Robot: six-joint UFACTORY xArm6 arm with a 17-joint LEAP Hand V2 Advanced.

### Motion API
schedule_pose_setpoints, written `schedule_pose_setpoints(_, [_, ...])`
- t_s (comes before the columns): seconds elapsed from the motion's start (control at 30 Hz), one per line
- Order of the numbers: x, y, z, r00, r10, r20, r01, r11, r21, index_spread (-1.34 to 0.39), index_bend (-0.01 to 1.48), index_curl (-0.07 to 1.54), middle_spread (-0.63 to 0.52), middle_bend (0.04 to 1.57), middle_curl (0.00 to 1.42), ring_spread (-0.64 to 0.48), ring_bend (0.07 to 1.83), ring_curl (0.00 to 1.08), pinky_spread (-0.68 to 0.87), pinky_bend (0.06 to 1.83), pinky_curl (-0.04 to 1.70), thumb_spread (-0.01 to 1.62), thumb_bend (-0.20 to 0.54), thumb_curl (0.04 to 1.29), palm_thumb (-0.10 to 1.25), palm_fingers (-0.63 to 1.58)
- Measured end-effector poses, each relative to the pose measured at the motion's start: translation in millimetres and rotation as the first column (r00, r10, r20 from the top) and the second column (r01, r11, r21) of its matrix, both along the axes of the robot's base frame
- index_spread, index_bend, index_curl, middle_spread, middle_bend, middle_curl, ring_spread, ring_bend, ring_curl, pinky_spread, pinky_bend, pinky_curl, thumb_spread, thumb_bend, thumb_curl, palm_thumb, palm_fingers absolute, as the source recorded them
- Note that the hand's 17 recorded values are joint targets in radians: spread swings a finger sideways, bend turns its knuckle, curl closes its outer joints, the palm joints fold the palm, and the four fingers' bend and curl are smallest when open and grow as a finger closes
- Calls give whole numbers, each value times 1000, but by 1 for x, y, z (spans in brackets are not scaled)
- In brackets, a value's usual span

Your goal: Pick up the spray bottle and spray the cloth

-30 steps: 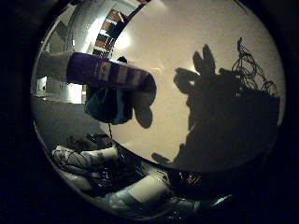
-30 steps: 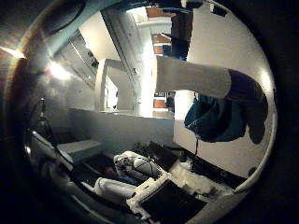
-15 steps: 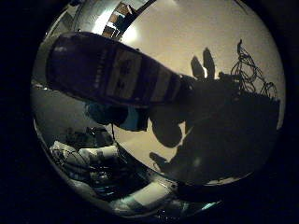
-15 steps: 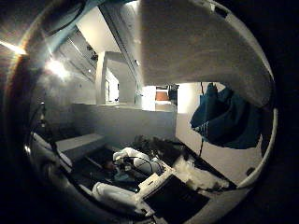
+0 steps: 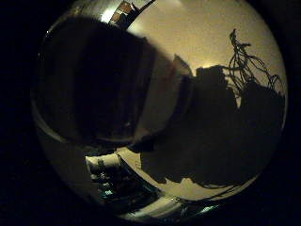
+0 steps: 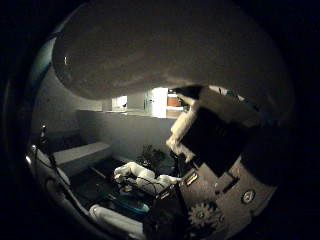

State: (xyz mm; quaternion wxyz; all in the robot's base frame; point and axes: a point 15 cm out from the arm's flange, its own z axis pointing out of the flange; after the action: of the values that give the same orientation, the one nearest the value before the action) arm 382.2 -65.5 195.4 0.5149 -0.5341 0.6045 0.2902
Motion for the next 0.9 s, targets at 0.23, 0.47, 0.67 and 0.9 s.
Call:
schedule_pose_setpoints(0.23, [5, 2, 8, 999, -39, 19, 38, 998, 47, -286, 843, 749, -177, 1096, 807, -198, 1186, 621, -270, 1073, 691, 862, -22, 356, 933, 1246])
schedule_pose_setpoints(0.47, [6, -7, 29, 997, -53, 58, 52, 998, 18, -206, 1031, 801, -122, 1230, 785, -176, 1345, 648, -229, 1155, 794, 897, -19, 367, 977, 1222])
schedule_pose_setpoints(0.67, [3, -5, 62, 994, -27, 106, 31, 999, -35, -175, 1113, 779, -109, 1283, 755, -165, 1393, 640, -208, 1159, 866, 931, -16, 381, 1007, 1199])
schedule_pose_setpoints(0.9, [-8, 18, 95, 994, 63, 88, -49, 987, -155, -160, 1165, 741, -104, 1315, 725, -164, 1419, 630, -198, 1142, 942, 972, -15, 406, 1049, 1186])
